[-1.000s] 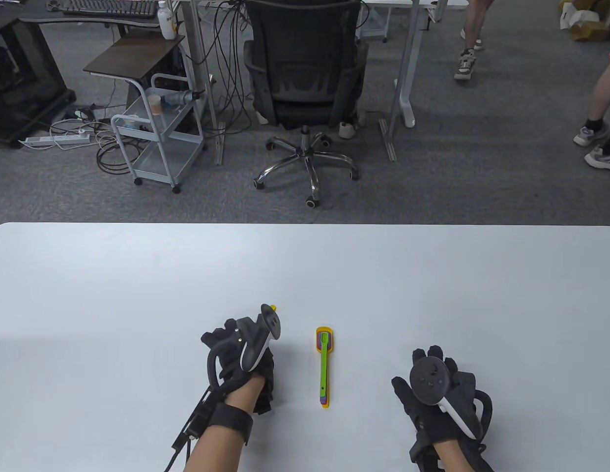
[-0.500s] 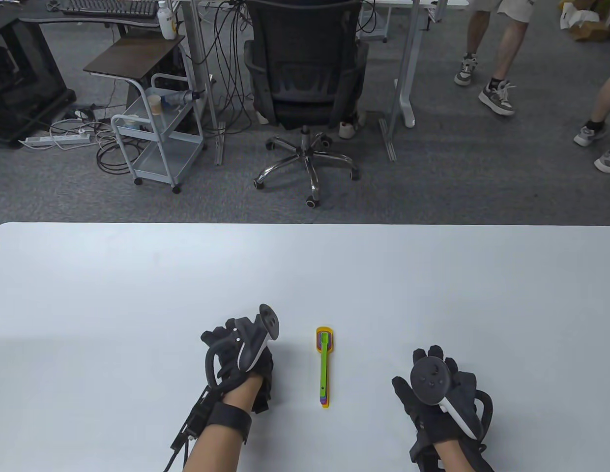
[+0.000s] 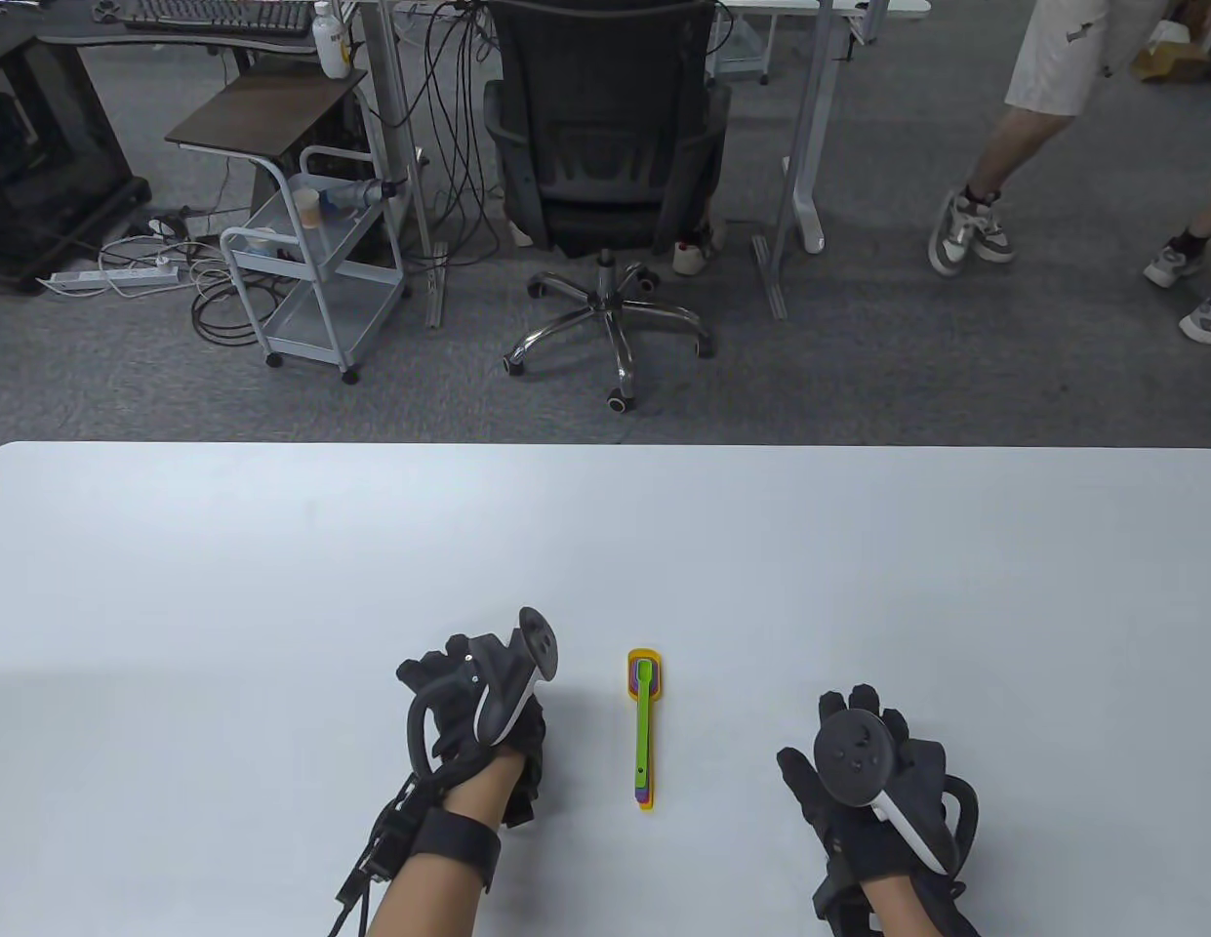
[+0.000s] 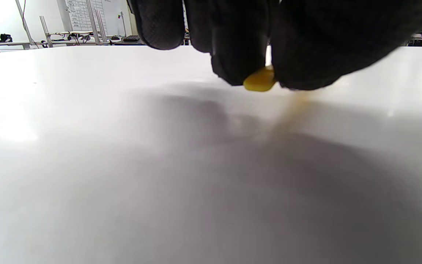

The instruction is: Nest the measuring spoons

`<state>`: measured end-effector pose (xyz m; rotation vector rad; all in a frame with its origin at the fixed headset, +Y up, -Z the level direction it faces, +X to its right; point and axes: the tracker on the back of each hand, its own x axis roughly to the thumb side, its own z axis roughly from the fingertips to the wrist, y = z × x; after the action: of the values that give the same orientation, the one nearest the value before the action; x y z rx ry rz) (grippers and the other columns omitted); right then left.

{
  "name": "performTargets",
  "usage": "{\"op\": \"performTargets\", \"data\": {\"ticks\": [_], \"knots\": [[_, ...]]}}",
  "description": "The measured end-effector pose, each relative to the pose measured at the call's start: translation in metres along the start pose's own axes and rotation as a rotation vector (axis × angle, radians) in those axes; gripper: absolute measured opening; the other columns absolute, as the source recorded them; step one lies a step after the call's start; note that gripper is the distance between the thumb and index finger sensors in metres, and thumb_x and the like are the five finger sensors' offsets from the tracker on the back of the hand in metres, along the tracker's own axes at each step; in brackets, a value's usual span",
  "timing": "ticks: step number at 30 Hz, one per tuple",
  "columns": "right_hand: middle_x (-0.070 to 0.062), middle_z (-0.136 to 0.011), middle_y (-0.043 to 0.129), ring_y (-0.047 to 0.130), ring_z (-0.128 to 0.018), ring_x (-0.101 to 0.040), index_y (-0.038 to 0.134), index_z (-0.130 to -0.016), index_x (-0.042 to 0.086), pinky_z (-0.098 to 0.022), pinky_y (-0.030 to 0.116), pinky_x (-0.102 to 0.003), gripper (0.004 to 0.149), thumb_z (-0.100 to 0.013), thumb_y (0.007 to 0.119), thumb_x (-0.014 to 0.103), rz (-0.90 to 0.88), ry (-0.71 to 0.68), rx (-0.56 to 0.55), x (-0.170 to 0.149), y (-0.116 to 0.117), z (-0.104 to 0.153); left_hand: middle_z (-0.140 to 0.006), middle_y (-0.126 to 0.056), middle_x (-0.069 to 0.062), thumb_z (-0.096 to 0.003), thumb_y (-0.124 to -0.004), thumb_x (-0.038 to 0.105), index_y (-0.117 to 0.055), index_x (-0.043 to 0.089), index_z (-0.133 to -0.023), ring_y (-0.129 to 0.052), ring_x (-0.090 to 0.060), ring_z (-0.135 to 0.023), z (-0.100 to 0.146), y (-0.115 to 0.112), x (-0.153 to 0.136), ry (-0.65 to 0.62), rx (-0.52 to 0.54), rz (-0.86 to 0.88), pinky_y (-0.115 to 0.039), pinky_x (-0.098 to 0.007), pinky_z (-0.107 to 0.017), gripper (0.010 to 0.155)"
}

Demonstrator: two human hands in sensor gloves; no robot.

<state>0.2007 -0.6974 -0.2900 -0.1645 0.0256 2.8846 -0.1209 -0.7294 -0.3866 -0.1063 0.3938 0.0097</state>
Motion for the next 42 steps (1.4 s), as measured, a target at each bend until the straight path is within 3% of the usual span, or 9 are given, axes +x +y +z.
{"op": "performTargets", "data": {"ticks": [22, 42], "knots": [[-0.031, -0.121, 0.050, 0.057, -0.101, -0.063, 0.060, -0.112, 0.008, -0.068, 0.053, -0.070, 0.075, -0.051, 0.073, 0.051, -0.014, -0.004, -0.019, -0.002, -0.002, 0.002, -0.113, -0.072, -0.011, -0.0365, -0.099, 0.045, -0.099, 0.007, -0.068, -0.077, -0.048, -0.105, 0.065, 0.035, 0.030, -0.044, 0.006, 0.074, -0.047, -0.068, -0.078, 0.049], [-0.031, -0.122, 0.050, 0.057, -0.101, -0.063, 0.060, -0.111, 0.007, -0.068, 0.052, -0.070, 0.075, -0.051, 0.073, 0.051, -0.037, 0.011, -0.015, -0.008, -0.004, 0.001, -0.113, -0.073, -0.012, -0.0361, -0.099, 0.045, -0.099, 0.007, -0.067, -0.078, -0.049, -0.104, 0.105, 0.015, 0.076, -0.076, -0.056, 0.087, -0.048, -0.068, -0.077, 0.049]]}}
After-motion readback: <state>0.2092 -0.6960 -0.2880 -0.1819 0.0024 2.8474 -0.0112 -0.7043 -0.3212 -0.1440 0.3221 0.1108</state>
